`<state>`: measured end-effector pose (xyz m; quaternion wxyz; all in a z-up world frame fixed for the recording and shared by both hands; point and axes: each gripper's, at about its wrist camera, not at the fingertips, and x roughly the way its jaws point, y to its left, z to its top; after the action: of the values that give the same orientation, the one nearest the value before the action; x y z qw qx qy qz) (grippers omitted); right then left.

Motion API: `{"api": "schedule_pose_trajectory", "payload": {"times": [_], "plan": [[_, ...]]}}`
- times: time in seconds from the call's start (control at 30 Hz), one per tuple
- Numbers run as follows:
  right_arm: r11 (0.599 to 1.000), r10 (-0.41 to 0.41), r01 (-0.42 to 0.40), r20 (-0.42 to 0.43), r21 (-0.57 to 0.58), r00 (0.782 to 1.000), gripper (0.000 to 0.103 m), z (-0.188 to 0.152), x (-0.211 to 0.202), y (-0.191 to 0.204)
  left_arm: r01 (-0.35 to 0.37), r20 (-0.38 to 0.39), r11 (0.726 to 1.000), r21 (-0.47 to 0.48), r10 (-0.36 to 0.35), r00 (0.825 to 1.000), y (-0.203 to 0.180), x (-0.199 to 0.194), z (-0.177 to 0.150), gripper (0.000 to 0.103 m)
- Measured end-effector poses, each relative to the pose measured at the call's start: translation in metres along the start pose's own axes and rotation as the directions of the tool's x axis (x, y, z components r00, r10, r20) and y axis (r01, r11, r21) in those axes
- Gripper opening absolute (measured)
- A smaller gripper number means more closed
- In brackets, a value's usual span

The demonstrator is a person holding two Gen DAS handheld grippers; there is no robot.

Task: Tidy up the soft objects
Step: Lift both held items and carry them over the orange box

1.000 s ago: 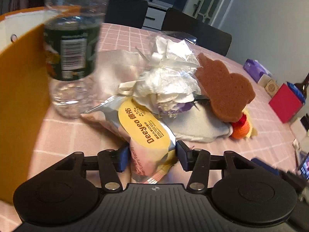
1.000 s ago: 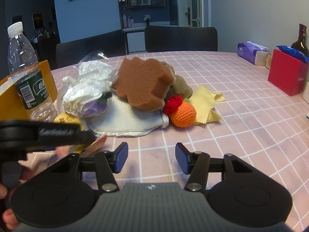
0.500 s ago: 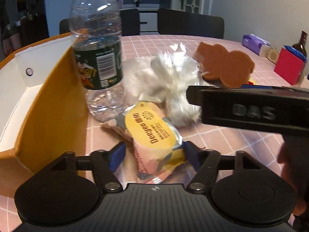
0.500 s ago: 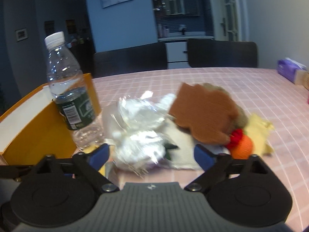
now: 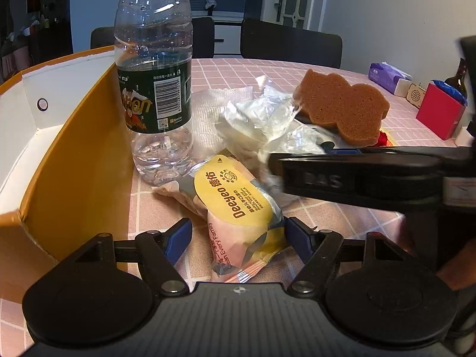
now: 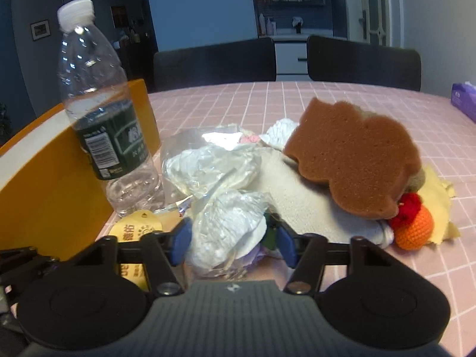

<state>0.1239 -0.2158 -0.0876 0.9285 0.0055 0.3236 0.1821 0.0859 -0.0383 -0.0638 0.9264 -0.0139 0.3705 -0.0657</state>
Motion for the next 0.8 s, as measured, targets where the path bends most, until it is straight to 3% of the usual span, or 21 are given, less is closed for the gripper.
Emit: {"api": "schedule_pose_trajectory", "payload": {"times": [0.13,0.27,0.5,0.8], "plan": [[0.998,-0.058,0.058,0.012,-0.011,0.998,0.045,-0.013,-0.027,-0.006,0.009,0.014,1.0,-0.003,-0.009,1.0,0.0,-0.001,-0.003,0.086],[0.992,-0.114,0.113,0.001,0.051,0.994,0.045,-0.032,-0.052,-0.023,0.01,0.03,1.0,-0.011,-0.01,0.999,0.0,-0.001,-0.006,0.09],[0.989,-0.121,0.12,0.009,0.084,0.993,0.045,-0.045,-0.064,-0.036,-0.005,0.044,0.999,-0.052,0.007,0.999,-0.003,0.01,-0.006,0.095],[0.989,-0.125,0.124,0.013,0.074,0.992,0.045,-0.047,-0.064,-0.03,0.002,0.025,0.972,-0.234,0.004,1.0,0.008,0.013,0.005,0.096]]}}
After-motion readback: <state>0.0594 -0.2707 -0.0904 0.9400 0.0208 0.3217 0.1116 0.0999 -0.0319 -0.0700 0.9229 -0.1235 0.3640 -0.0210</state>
